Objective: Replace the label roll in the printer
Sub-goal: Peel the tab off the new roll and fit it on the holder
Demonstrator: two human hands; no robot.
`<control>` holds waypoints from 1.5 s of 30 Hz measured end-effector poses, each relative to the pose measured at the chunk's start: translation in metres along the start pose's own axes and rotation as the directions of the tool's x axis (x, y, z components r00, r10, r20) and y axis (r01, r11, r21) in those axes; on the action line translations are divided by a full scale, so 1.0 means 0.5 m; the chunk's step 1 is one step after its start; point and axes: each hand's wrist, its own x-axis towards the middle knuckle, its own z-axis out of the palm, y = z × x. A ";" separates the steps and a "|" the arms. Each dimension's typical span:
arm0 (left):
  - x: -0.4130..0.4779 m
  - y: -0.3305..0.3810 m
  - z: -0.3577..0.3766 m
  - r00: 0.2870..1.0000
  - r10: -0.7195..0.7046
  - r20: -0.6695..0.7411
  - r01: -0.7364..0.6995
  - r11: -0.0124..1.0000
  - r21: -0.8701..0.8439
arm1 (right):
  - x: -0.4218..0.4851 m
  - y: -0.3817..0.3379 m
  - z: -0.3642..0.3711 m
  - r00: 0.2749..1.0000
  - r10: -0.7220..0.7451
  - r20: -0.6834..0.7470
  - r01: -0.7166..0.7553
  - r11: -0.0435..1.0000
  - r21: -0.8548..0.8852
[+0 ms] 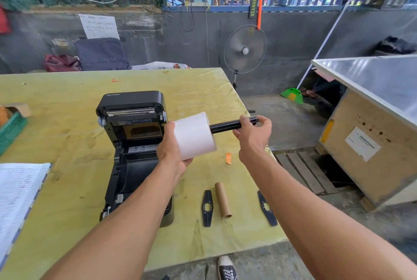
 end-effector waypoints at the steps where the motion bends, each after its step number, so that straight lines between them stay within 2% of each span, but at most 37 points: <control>1: -0.007 0.001 -0.001 1.000 -0.001 -0.005 0.001 1.000 -0.009 | -0.008 0.000 0.000 1.000 -0.024 -0.009 0.024 1.000 -0.011; 7: -0.039 0.001 -0.020 0.999 -0.015 -0.043 0.013 0.999 -0.039 | -0.048 -0.002 -0.023 0.995 -0.096 0.011 0.096 0.993 -0.062; 10: -0.047 -0.001 -0.037 0.999 -0.020 -0.047 0.019 1.000 -0.023 | -0.069 0.005 -0.036 0.955 -0.283 0.088 0.295 0.938 -0.185; 12: -0.054 -0.006 -0.047 0.999 -0.024 -0.041 0.024 1.000 -0.009 | -0.078 0.003 -0.043 0.936 -0.322 0.145 0.348 0.911 -0.222; 16: -0.071 -0.014 -0.053 0.998 -0.059 -0.037 0.058 0.998 -0.026 | -0.091 0.008 -0.043 0.985 -0.065 0.162 0.087 0.987 -0.134; 27: -0.063 -0.014 -0.022 0.997 -0.024 -0.079 0.025 1.000 0.015 | -0.102 0.041 -0.035 0.943 -0.017 0.333 0.157 0.904 -0.398; 32: -0.039 -0.025 -0.002 0.996 -0.020 -0.081 0.023 0.999 0.040 | -0.067 0.039 -0.043 0.914 0.061 0.400 0.084 0.938 -0.335; 35: -0.022 -0.038 0.005 0.997 -0.025 -0.075 0.029 0.998 0.054 | -0.026 0.054 -0.056 0.937 0.101 0.335 0.025 0.936 -0.351; 37: -0.007 -0.047 0.011 0.996 -0.032 -0.086 0.037 0.998 0.059 | 0.010 0.076 -0.076 0.963 0.076 0.259 0.073 0.850 -0.521; 40: 0.013 -0.063 0.019 0.994 -0.040 -0.100 0.047 0.997 0.062 | 0.051 0.116 -0.129 0.975 0.044 0.217 0.150 0.590 -0.793; 42: 0.028 -0.079 0.028 0.992 -0.061 -0.107 0.068 0.996 0.060 | 0.077 0.142 -0.171 0.969 0.109 0.220 0.160 0.400 -0.903; 45: 0.045 -0.105 0.040 0.991 -0.090 -0.100 0.098 0.993 0.072 | 0.095 0.168 -0.222 0.947 0.267 0.179 0.143 0.149 -0.978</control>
